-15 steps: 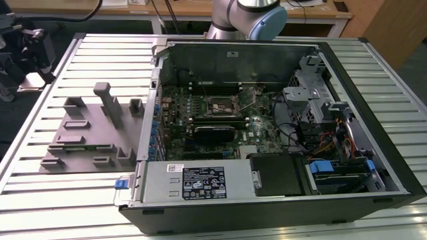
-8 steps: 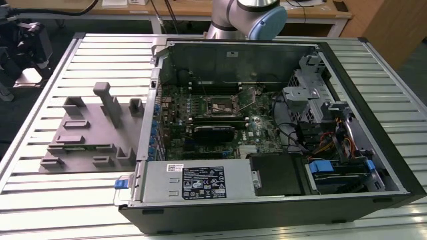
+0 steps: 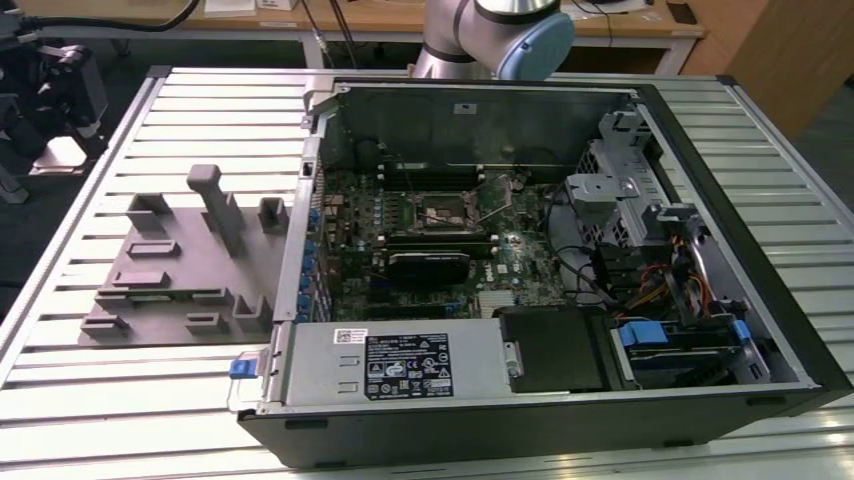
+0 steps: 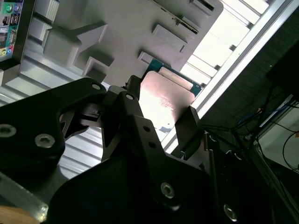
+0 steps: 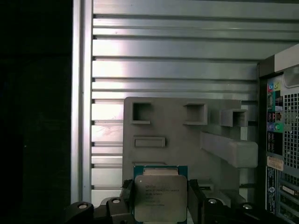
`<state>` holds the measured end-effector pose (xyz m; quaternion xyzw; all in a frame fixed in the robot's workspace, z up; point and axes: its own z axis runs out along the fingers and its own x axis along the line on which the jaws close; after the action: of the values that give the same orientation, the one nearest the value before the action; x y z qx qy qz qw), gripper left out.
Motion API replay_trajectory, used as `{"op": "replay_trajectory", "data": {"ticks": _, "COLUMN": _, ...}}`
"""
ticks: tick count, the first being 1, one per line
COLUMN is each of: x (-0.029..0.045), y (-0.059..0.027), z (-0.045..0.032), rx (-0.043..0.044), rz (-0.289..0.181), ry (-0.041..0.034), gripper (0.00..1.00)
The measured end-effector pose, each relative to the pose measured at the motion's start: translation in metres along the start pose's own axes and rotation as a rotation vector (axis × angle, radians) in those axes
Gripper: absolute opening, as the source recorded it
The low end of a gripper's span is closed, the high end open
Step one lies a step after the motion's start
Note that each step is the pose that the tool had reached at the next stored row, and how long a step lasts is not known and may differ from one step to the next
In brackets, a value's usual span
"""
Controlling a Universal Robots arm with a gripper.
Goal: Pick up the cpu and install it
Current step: 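Pick up the cpu and move it towards the insertion slot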
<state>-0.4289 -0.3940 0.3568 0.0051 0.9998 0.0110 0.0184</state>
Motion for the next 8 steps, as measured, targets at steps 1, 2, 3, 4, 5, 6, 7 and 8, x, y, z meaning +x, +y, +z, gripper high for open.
{"op": "replay_trajectory", "data": {"ticks": 1, "x": -0.0006, "y": 0.0001, "z": 0.0000, "rx": 0.0000, "rz": 0.000, "ry": 0.0000, "gripper": 0.54}}
{"op": "replay_trajectory", "data": {"ticks": 2, "x": -0.0012, "y": 0.0002, "z": 0.0001, "rx": 0.0000, "rz": 0.000, "ry": 0.0000, "gripper": 0.54}}
{"op": "replay_trajectory", "data": {"ticks": 3, "x": -0.0016, "y": 0.0003, "z": 0.0001, "rx": 0.0000, "rz": 0.000, "ry": -0.0001, "gripper": 0.54}}
{"op": "replay_trajectory", "data": {"ticks": 4, "x": -0.0021, "y": 0.0003, "z": 0.0001, "rx": 0.0000, "rz": 0.000, "ry": -0.0001, "gripper": 0.54}}
{"op": "replay_trajectory", "data": {"ticks": 5, "x": -0.0025, "y": 0.0004, "z": 0.0001, "rx": -0.0001, "rz": 0.000, "ry": -0.0001, "gripper": 0.54}}
{"op": "replay_trajectory", "data": {"ticks": 6, "x": -0.0031, "y": 0.0004, "z": 0.0001, "rx": -0.0001, "rz": 0.000, "ry": 0.0000, "gripper": 0.54}}
{"op": "replay_trajectory", "data": {"ticks": 7, "x": -0.0037, "y": 0.0004, "z": 0.0001, "rx": 0.0000, "rz": 0.000, "ry": -0.0001, "gripper": 0.54}}
{"op": "replay_trajectory", "data": {"ticks": 8, "x": -0.0044, "y": 0.0005, "z": 0.0000, "rx": 0.0000, "rz": 0.000, "ry": 0.0000, "gripper": 0.54}}
